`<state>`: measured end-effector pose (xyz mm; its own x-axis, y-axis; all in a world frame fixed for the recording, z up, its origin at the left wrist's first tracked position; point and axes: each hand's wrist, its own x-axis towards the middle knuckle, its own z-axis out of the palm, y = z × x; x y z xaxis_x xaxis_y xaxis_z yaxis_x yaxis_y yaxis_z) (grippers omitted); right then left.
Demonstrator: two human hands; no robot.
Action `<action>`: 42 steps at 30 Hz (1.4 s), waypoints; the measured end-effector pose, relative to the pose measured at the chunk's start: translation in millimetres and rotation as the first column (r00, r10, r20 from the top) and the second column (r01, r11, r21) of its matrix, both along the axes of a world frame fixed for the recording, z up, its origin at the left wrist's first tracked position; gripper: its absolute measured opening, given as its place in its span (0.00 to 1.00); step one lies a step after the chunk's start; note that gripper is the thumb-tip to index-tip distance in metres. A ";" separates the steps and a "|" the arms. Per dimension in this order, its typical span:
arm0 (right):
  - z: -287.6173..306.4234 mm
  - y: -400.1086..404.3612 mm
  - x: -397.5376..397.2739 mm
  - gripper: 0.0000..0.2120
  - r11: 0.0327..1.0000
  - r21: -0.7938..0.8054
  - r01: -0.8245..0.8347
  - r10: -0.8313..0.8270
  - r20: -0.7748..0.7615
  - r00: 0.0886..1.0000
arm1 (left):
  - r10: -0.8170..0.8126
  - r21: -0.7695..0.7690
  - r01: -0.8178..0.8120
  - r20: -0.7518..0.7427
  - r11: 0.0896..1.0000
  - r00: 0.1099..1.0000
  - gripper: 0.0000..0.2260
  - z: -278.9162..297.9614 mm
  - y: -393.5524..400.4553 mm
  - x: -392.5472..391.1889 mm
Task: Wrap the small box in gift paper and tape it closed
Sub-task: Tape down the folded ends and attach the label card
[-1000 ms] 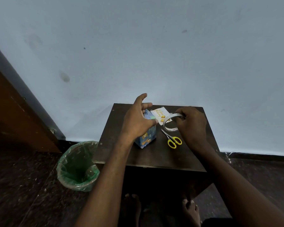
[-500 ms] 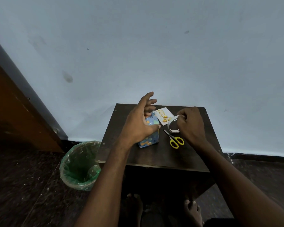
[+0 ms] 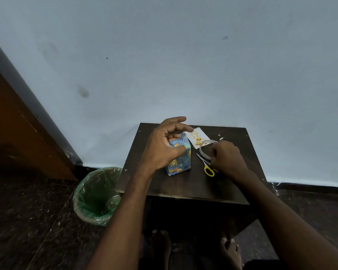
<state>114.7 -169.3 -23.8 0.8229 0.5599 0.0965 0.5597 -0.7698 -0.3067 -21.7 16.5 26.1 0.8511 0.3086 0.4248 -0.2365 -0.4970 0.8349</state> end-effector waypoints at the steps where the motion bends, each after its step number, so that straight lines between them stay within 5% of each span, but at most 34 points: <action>1: 3.1 1.2 -2.2 0.04 0.997 0.074 0.035 -0.035 -0.001 0.999 | 0.001 -0.004 -0.001 -0.004 1.000 1.000 0.22 0.3 0.0 -0.3; 4: 25.1 7.2 -12.9 0.08 0.875 0.483 0.041 -0.038 -0.017 0.999 | -0.005 -0.020 0.004 -0.019 1.000 1.000 0.21 1.1 0.4 -1.3; 6: 47.9 12.9 -20.5 0.08 0.668 0.743 0.048 0.139 -0.188 0.972 | -0.012 -0.018 0.012 -0.014 1.000 1.000 0.21 1.1 0.4 -1.2; 9: 68.0 19.9 -31.9 0.09 0.468 0.851 0.239 0.425 -0.454 0.783 | -0.022 -0.054 0.022 0.001 0.998 1.000 0.22 1.4 0.3 -1.8; 14: 58.7 25.2 -43.9 0.06 0.518 0.813 0.266 0.465 -0.528 0.710 | -0.030 -0.129 0.032 0.021 0.991 0.999 0.23 4.0 1.1 -3.9; 19: 53.8 32.0 -46.0 0.05 0.553 0.809 0.198 0.376 -0.454 0.808 | -0.029 -0.154 0.034 0.037 0.988 0.999 0.23 3.8 1.5 -4.8; 30: 58.1 38.0 -53.7 0.05 0.533 0.832 0.154 0.403 -0.410 0.818 | 0.113 -0.002 -0.113 0.069 0.994 0.991 0.19 -6.3 14.7 -4.4; 35: 56.8 37.1 -50.4 0.07 0.615 0.784 0.083 0.375 -0.384 0.844 | 0.200 0.063 -0.198 -0.033 0.978 0.979 0.23 -11.3 21.7 -7.3; 39: 56.0 34.0 -42.6 0.07 0.660 0.746 0.087 0.330 -0.393 0.858 | -0.021 -0.061 0.006 -0.238 0.998 0.971 0.28 -10.6 34.6 -19.2; 42: 57.9 34.4 -45.8 0.06 0.661 0.746 0.082 0.318 -0.377 0.870 | 0.087 0.065 -0.073 -0.251 0.995 0.964 0.30 -10.2 31.6 -23.6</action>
